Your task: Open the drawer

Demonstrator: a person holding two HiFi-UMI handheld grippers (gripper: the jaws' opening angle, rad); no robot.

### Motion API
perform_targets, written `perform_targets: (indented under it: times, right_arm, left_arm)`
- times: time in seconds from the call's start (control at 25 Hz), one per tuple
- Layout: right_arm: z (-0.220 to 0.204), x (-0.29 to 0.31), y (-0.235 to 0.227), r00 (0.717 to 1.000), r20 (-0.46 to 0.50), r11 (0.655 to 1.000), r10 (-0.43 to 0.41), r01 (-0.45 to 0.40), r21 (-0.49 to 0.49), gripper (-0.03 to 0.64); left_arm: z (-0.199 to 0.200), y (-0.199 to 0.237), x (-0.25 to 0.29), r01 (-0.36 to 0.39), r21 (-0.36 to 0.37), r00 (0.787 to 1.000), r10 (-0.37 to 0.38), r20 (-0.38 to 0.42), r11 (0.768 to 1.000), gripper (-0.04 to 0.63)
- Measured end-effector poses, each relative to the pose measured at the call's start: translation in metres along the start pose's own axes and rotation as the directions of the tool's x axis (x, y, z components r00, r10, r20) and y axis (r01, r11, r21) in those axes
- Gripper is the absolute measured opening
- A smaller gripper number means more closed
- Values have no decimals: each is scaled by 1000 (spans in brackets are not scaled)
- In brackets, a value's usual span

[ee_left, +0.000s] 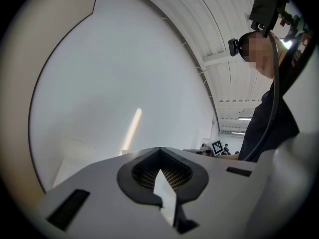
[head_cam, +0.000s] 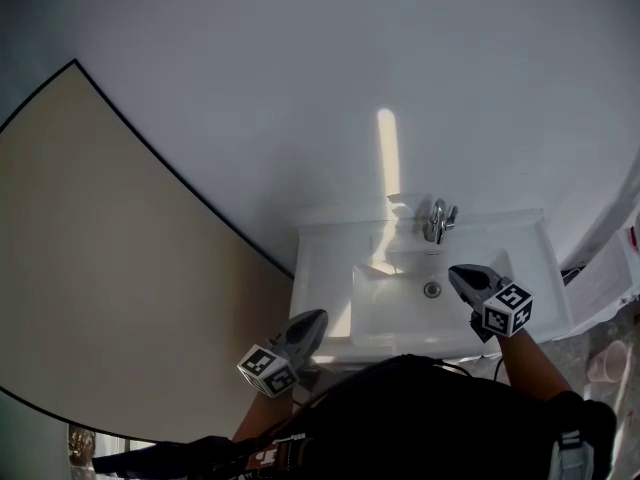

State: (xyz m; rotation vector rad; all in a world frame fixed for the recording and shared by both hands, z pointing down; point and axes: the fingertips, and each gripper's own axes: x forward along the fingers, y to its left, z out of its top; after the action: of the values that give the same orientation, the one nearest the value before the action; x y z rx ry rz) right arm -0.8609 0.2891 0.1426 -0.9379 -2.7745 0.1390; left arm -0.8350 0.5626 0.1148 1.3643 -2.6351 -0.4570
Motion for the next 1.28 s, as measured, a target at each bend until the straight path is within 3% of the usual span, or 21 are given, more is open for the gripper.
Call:
perform_targets:
  times: [0.28, 0.52, 0.76, 1.04, 1.28]
  right_arm:
    - [-8, 7, -23, 999, -22, 999, 32, -31, 3, 2]
    - [-8, 22, -22, 1000, -25, 1000, -12, 13, 23, 2]
    - [-1, 31, -14, 993, -26, 993, -114, 114, 34, 2]
    - [4, 14, -8, 953, 9, 947, -303, 300, 117, 2]
    - [-17, -16, -7, 879, -11, 867, -476, 471, 163, 2]
  left_arm:
    - [-9, -6, 39, 7, -5, 1000, -7, -29, 1000, -9]
    - [-6, 23, 44, 23, -10, 997, -24, -69, 1000, -9]
    - [2, 49, 48, 145, -23, 986, -146, -79, 989, -9]
    - [2, 71, 58, 294, -48, 944, -297, -146, 955, -9]
    - [-19, 76, 74, 417, -98, 883, -429, -193, 903, -9]
